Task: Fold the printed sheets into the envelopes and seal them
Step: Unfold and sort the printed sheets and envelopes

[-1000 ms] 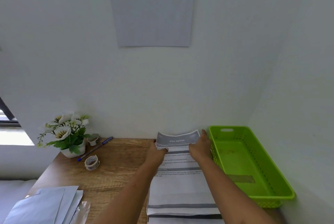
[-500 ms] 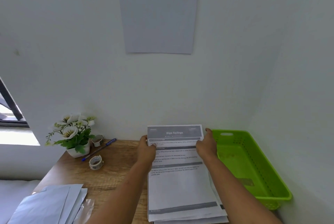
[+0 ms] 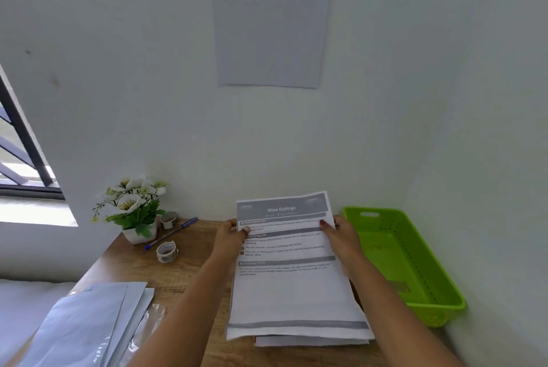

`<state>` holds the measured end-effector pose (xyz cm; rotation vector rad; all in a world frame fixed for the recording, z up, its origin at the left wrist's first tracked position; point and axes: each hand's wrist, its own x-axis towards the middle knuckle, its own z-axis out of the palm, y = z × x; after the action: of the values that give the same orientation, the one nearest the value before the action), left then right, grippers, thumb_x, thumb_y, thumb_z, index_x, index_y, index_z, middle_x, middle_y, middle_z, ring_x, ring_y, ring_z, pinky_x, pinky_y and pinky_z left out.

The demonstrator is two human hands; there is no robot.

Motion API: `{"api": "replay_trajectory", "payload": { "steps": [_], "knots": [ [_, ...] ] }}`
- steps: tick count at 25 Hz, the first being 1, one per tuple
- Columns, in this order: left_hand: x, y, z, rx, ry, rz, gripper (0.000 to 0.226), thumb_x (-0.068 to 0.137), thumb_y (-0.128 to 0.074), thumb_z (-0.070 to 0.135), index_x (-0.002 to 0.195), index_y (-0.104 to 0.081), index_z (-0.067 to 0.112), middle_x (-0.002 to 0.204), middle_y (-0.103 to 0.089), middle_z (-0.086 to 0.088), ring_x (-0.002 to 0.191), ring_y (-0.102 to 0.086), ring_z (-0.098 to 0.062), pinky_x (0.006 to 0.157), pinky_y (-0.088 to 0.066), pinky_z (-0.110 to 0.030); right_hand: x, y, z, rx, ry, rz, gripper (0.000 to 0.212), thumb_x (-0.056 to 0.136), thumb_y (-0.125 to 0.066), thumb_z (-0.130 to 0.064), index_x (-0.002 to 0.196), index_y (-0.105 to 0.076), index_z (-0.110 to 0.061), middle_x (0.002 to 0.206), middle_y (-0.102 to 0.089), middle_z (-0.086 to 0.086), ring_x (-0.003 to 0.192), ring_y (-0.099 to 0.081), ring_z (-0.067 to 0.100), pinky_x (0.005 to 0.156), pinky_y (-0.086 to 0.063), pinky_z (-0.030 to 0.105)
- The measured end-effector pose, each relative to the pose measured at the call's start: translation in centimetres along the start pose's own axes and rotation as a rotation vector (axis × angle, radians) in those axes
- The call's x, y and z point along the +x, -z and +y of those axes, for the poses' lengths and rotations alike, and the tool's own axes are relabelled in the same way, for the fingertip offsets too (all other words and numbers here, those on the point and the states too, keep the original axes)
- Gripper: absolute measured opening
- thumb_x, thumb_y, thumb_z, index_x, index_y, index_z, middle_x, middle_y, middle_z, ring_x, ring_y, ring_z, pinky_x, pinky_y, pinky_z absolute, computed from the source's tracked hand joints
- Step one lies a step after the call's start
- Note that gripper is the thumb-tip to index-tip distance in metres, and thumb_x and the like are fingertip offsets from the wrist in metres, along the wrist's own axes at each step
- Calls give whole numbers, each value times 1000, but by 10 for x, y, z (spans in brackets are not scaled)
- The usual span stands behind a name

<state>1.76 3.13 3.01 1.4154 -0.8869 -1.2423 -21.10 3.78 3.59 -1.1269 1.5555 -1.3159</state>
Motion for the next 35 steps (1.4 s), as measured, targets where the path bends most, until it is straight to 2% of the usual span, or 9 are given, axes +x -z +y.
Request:
{"api": "replay_trajectory", "payload": {
  "steps": [2, 4, 8, 12, 16, 21, 24, 28, 35],
  "knots": [
    [-11, 10, -7, -28, 42, -22, 19, 93, -58, 10, 110, -53, 4, 83, -69, -10, 55, -67, -17, 43, -52, -24, -15, 2, 7, 29, -3, 3, 8, 93, -57, -12, 100, -62, -12, 101, -69, 8, 85, -64, 18, 73, -51, 27],
    [-22, 19, -18, -86, 96, -84, 24, 93, -58, 13, 115, -51, 8, 88, -70, -11, 62, -69, -19, 51, -54, -30, -30, 3, 18, 73, 0, 18, 17, 93, -57, -8, 110, -55, -11, 98, -65, 3, 82, -62, 14, 68, -51, 20],
    [-40, 36, -43, -78, 126, -125, 32, 92, -59, 13, 121, -48, 21, 97, -69, -11, 79, -68, -25, 65, -57, -38, -48, 6, 45, 134, -31, 41, 34, 93, -56, -3, 123, -48, -17, 112, -64, 10, 100, -64, 28, 89, -52, 45],
    [-44, 43, -49, -59, 64, -169, 36, 90, -59, 6, 116, -51, 29, 89, -72, -10, 74, -70, -22, 59, -57, -34, -52, 3, 53, 71, -43, 21, 17, 94, -56, -6, 103, -63, -19, 119, -63, 10, 109, -61, 24, 85, -51, 31],
    [-27, 53, -59, 10, 8, -276, 23, 90, -57, 5, 110, -58, 17, 103, -71, -12, 76, -71, -17, 60, -57, -29, -49, -8, 54, 38, -4, -37, 15, 94, -56, -11, 95, -68, -21, 111, -66, 3, 106, -61, 17, 98, -47, 37],
    [-8, 76, -84, -45, -54, -338, 25, 90, -56, 4, 113, -59, 13, 105, -72, -11, 92, -70, -29, 75, -59, -42, -54, -20, 72, -2, 50, -143, 15, 88, -66, -21, 101, -71, -23, 105, -71, -8, 106, -63, 14, 99, -49, 40],
    [-6, 80, -93, -106, -100, -388, 29, 88, -56, 0, 113, -59, 13, 104, -72, -13, 93, -69, -32, 80, -56, -46, -65, -28, 89, -9, 155, -101, 33, 73, -74, -30, 106, -68, -27, 109, -65, -19, 107, -60, 3, 98, -50, 30],
    [-6, 77, -95, -69, -205, -419, 28, 87, -56, -4, 109, -61, 12, 98, -72, -15, 86, -70, -31, 67, -60, -39, -68, -27, 96, -224, 340, -156, 49, 69, -79, -30, 115, -61, -30, 119, -57, -25, 107, -50, -19, 89, -37, -1],
    [-28, 76, -94, 109, -496, -345, 16, 86, -62, 0, 91, -68, 15, 90, -73, -8, 83, -71, -22, 69, -59, -31, -83, -12, 77, -368, 559, -82, 29, 75, -79, -22, 101, -68, -21, 102, -66, -13, 94, -59, -7, 81, -41, 2]
  ]
}}
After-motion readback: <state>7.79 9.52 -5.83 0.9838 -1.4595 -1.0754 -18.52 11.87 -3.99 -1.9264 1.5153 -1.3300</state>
